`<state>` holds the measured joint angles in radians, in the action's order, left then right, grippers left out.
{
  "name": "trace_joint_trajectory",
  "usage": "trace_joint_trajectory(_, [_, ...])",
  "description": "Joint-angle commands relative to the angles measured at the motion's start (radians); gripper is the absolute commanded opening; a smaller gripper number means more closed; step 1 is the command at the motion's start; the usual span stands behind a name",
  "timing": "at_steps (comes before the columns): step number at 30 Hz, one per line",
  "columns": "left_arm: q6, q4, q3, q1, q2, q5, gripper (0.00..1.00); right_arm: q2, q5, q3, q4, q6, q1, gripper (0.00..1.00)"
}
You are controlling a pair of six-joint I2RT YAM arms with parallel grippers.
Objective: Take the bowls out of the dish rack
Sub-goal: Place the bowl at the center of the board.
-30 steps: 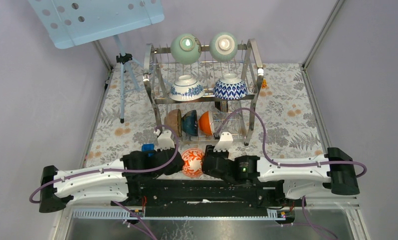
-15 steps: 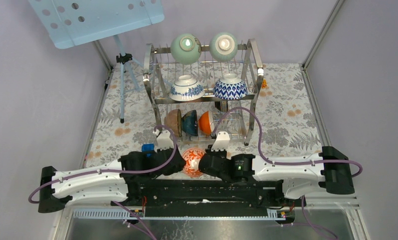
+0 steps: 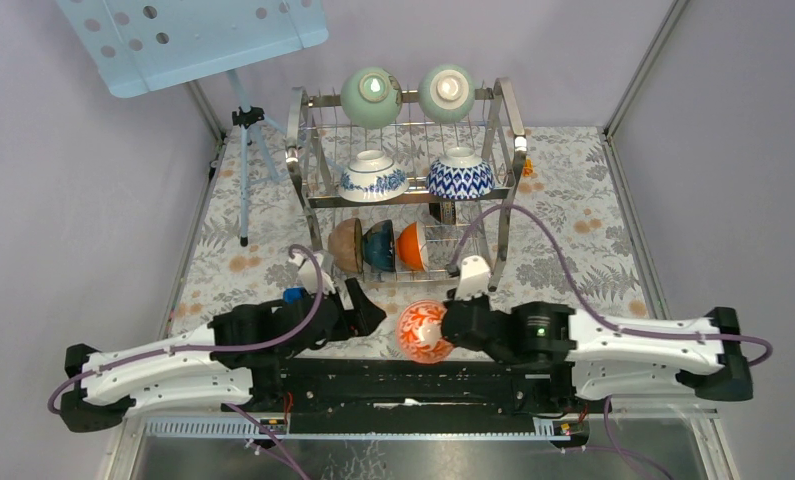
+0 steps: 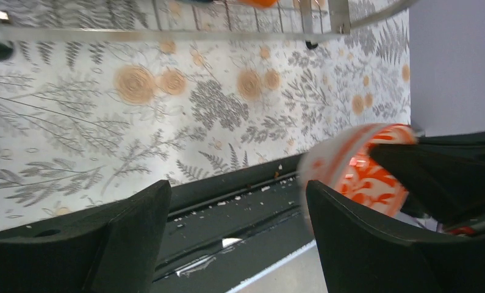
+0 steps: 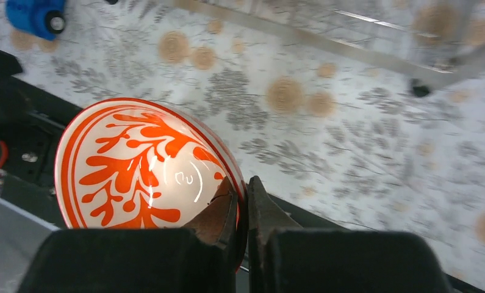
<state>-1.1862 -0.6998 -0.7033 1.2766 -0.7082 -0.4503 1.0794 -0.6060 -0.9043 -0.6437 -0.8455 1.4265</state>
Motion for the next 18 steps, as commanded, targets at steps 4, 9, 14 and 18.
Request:
trace_joint_trajectory(4, [0.017,-0.101,-0.015,-0.013,0.09,-0.149,0.86,-0.157,-0.302,-0.169,-0.47,-0.089,0.002,0.0])
trace_joint_trajectory(9, [0.015,-0.122,-0.029,-0.013,0.115,-0.174,0.85,-0.173,-0.456,-0.322,-0.708,-0.225,-0.01,0.0])
trace_joint_trajectory(14, [0.006,-0.15,-0.031,-0.013,0.133,-0.2,0.85,-0.168,-0.544,-0.408,-0.798,-0.264,-0.084,0.0])
trace_joint_trajectory(18, [0.002,-0.15,-0.028,-0.013,0.153,-0.209,0.85,-0.174,-0.56,-0.437,-0.696,-0.14,-0.181,0.0])
